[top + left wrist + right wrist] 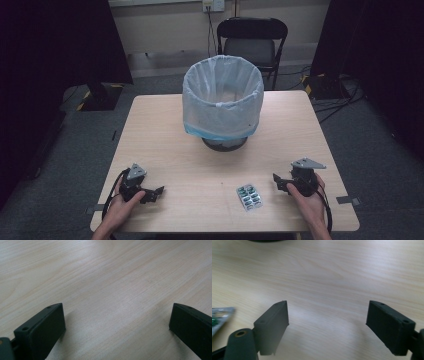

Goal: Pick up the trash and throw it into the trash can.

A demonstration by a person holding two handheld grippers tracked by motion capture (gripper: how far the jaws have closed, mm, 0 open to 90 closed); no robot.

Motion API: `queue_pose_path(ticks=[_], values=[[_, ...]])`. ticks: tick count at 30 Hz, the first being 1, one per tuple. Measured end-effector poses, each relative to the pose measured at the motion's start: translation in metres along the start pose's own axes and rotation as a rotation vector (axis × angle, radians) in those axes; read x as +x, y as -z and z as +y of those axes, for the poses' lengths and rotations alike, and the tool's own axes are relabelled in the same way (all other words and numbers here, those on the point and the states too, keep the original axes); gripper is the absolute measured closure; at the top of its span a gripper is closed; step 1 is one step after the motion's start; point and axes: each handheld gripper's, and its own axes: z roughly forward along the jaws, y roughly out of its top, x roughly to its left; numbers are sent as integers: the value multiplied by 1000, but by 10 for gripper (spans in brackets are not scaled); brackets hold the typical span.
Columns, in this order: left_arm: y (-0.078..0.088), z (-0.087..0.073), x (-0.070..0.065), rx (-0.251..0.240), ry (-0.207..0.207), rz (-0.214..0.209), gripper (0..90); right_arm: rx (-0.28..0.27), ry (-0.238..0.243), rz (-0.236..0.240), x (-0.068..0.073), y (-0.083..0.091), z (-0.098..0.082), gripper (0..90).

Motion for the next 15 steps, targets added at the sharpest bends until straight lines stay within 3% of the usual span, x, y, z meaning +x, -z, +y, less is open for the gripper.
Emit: queue_pose_path(ticks=[5,6,9,11,12,14,15], values=[[0,0,0,0,-1,-2,0,-5,19,55,17,8,3,191],[0,0,0,0,2,-3,0,-8,29,91,25,9,5,199],[0,0,0,-1,0,-1,0,-2,39,140,39,9,7,200],[0,0,0,-1,3,-2,0,0,46,151,44,8,7,190],[0,0,0,0,0,-1,0,9,55,170,55,6,7,152],[0,0,0,1,-1,-2,0,17,50,216,64,4,6,148],[0,0,0,1,-1,-2,0,17,50,216,64,4,6,148]])
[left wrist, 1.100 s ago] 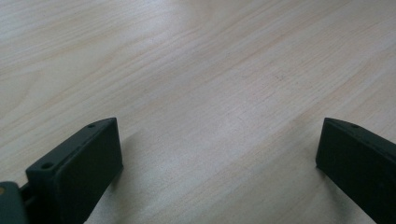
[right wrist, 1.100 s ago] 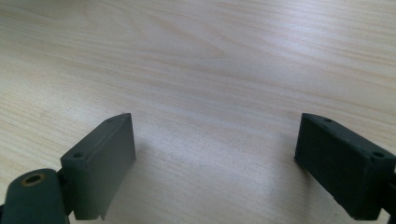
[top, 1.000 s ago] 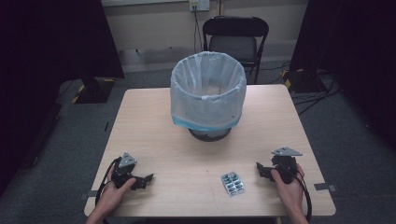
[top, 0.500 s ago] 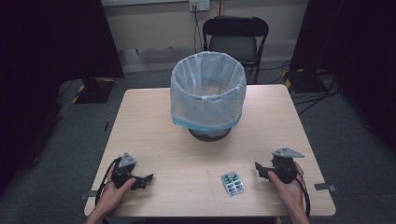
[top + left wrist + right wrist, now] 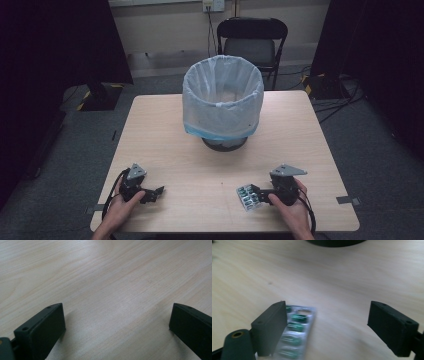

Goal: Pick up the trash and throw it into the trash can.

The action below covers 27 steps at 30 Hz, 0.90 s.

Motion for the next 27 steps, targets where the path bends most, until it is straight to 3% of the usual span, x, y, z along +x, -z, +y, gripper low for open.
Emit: queue_pose_path(ticks=[5,13,16,22,24,27], values=[[0,0,0,0,0,0,0,39,33,29,19,-8,-5,148],[0,0,0,-1,4,0,0,78,75,55,29,-15,-10,167],[0,0,0,0,0,0,0,96,127,69,35,-19,-11,189],[0,0,0,0,-1,-1,0,106,170,48,41,-21,-13,191],[0,0,0,0,0,0,0,99,199,34,43,-22,-13,237],[0,0,0,-1,1,1,0,99,202,28,42,-22,-12,284]])
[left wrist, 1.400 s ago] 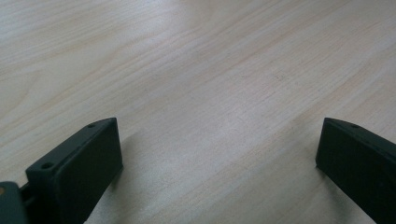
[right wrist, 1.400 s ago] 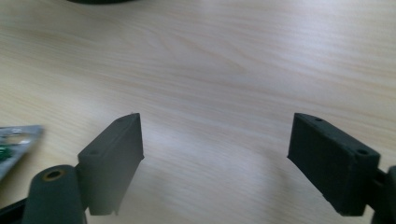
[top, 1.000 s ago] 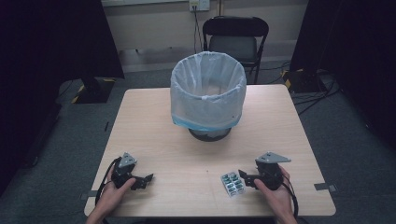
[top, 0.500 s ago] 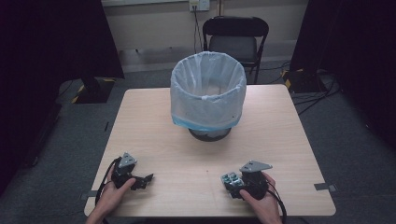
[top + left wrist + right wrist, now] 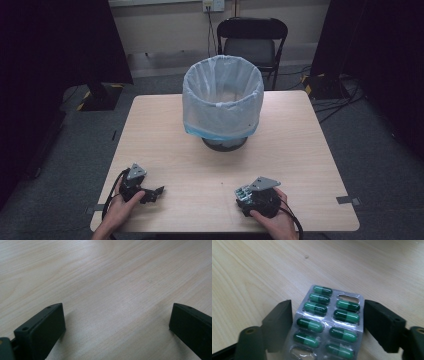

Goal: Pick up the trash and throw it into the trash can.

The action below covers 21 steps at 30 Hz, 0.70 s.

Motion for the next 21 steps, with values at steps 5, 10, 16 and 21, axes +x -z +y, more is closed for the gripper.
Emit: queue_pose_path(ticks=[5,10,16,21], values=[[0,0,0,0,0,0,0,-2,-11,15,-5,1,1,334],[0,0,0,0,0,0,0,4,-23,41,-7,1,3,336],[0,0,0,-1,1,0,0,-2,-38,96,-12,0,10,336],[0,0,0,0,0,0,0,-24,-23,120,-11,4,19,336]])
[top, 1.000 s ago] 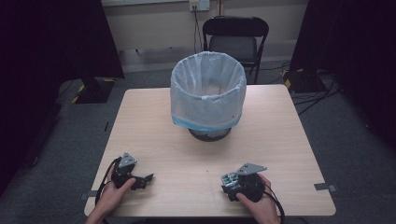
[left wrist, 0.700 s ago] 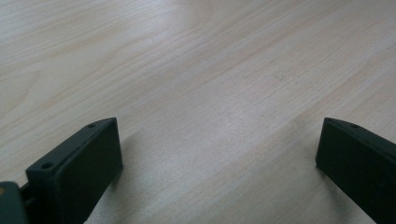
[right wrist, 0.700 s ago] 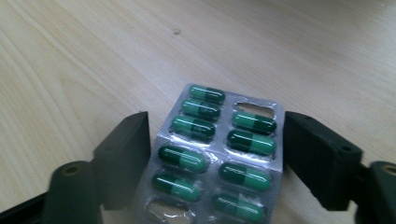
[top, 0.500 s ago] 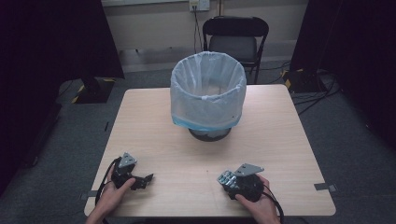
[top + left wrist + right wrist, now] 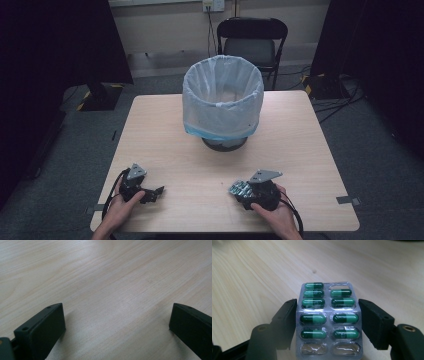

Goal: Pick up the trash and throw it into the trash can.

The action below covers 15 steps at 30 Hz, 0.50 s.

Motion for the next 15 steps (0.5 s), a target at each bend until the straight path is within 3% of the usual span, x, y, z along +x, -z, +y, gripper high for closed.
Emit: queue_pose_path(ticks=[15], values=[[0,0,0,1,-2,-1,0,-71,21,26,-7,18,28,336]])
